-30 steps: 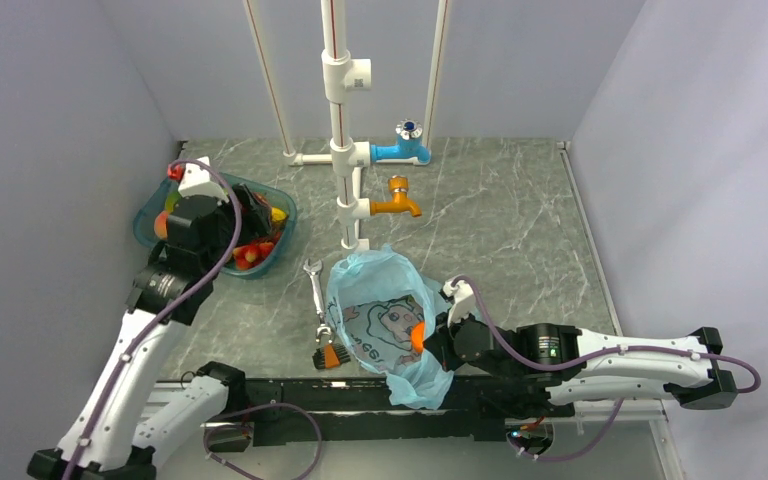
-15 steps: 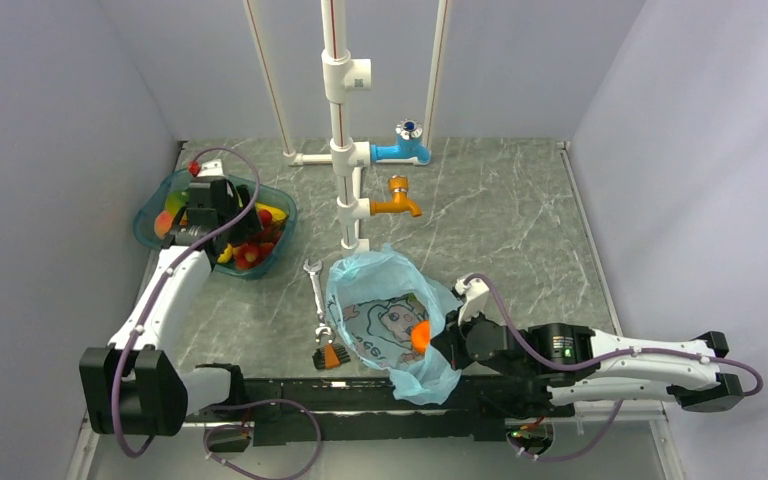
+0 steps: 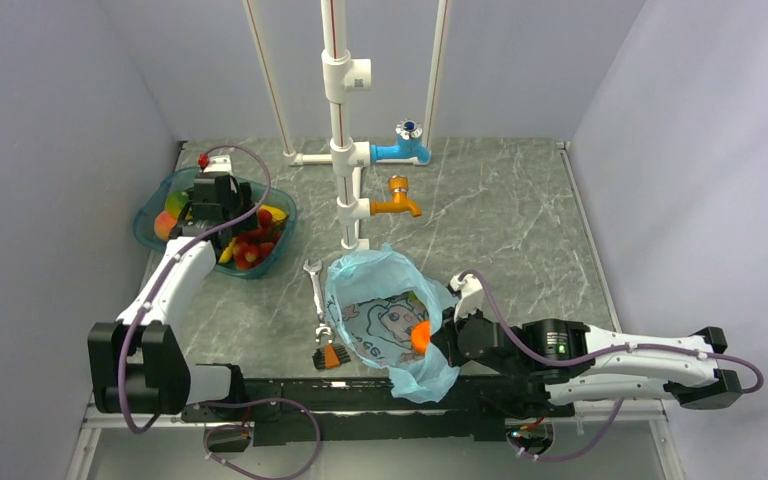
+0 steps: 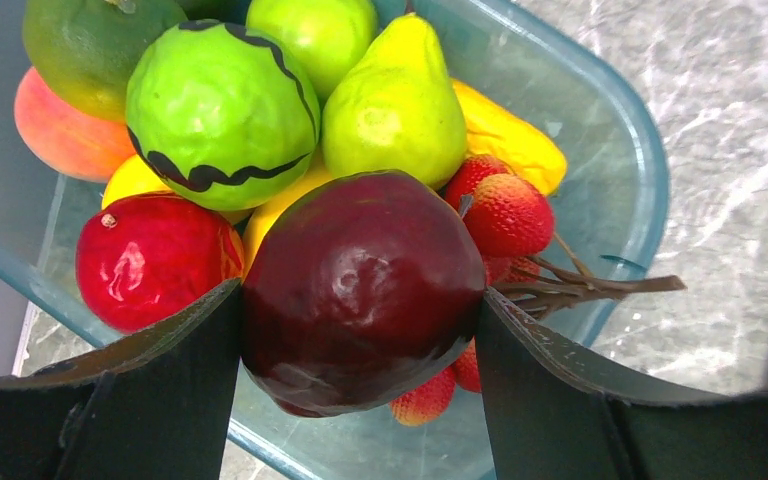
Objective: Take the fake fruits out of the plastic bag
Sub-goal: Place the fake fruit in the bin.
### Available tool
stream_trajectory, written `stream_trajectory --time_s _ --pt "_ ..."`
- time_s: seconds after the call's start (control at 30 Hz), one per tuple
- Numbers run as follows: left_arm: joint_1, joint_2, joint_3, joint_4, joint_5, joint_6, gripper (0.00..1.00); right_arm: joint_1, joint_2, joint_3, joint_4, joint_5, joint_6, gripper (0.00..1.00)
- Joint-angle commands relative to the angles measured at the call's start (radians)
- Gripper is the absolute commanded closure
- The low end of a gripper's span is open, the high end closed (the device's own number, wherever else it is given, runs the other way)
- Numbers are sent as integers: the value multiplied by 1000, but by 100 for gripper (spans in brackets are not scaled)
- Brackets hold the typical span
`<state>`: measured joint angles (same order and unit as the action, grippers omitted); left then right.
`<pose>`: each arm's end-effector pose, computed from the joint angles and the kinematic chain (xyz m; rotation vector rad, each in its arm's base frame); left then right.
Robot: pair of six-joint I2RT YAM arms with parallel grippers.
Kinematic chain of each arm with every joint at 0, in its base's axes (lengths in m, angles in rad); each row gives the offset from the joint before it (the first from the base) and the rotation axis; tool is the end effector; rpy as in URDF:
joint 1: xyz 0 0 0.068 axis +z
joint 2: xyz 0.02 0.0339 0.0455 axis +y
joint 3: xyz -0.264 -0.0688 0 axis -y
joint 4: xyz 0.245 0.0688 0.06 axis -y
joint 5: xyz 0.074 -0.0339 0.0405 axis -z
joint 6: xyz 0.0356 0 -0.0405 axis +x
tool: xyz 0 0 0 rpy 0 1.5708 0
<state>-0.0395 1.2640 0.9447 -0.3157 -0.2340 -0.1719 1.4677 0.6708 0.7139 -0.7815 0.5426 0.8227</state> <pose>0.2793 -0.0028 0.2808 -0.2741 2.1720 0.1389 0.0319 0.1301 0.2778 -0.4499 2.2176 0.6462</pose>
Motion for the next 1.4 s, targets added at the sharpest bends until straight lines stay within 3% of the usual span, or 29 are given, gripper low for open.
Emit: stream_trajectory --time_s 0.0,0.13,0.23,0.6,1.0,1.1,1.17,1.37 --pt "27 47 40 6 -39 9 34 3 21 47 13 11 5 100" --pt "36 80 47 -3 -37 4 21 2 23 46 23 -3 4 100" --pt "36 98 53 -13 -39 4 2 3 16 44 23 -10 4 100" --pt "37 54 37 -24 -44 -12 1 3 -19 42 7 -13 10 100" --pt "36 -213 -43 -116 -25 -118 1 3 -30 30 33 -23 -19 100" --pt "36 -306 -37 -204 79 -172 1 4 -35 27 27 -16 -25 100" --pt "36 -380 -67 -226 263 -205 1 3 -44 20 27 -10 -29 100" --pt "36 -690 -304 -157 636 -410 6 3 -66 21 4 15 -40 100"
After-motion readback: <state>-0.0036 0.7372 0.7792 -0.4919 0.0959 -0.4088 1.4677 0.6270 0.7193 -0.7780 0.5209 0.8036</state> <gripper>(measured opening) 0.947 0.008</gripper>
